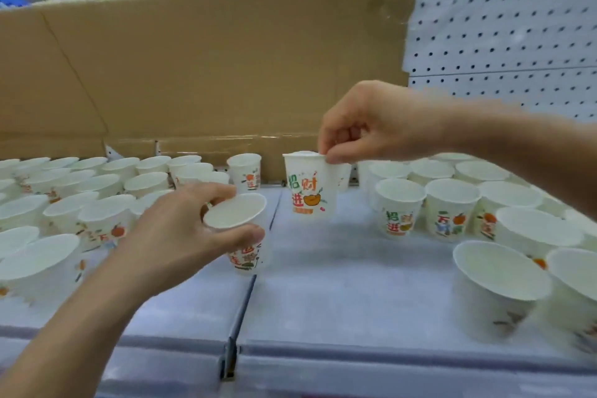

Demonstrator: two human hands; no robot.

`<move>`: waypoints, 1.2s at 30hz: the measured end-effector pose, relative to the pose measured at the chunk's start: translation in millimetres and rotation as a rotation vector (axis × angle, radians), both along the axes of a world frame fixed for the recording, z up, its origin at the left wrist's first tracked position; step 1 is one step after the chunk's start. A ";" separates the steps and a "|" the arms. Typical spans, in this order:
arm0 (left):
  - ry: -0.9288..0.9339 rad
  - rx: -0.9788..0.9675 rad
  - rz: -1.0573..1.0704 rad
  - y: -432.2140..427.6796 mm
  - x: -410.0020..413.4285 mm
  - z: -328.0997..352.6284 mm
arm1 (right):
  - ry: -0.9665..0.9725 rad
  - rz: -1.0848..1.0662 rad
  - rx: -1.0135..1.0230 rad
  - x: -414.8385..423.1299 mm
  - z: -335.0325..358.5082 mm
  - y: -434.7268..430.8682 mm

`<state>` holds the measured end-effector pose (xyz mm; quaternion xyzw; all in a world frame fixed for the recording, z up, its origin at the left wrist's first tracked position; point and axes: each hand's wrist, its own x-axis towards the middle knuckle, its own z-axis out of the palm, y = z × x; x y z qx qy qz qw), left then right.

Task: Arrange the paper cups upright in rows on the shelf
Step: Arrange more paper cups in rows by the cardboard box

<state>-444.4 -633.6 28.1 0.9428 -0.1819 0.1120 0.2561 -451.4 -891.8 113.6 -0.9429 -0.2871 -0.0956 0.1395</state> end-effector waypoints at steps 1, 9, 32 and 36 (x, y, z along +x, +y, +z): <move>0.005 -0.035 -0.060 -21.0 3.6 0.8 | 0.035 -0.046 0.006 -13.5 2.7 -22.2; 0.049 -0.011 -0.282 -125.5 4.0 -14.3 | 0.148 -0.269 -0.090 -65.7 -20.2 -107.9; 0.131 -0.028 -0.272 -168.0 -16.7 -20.2 | 0.176 -0.218 -0.381 -70.9 -49.2 -144.3; 0.128 -0.019 -0.248 -168.7 -17.6 -19.8 | 0.159 -0.207 -0.365 -73.0 -49.0 -146.7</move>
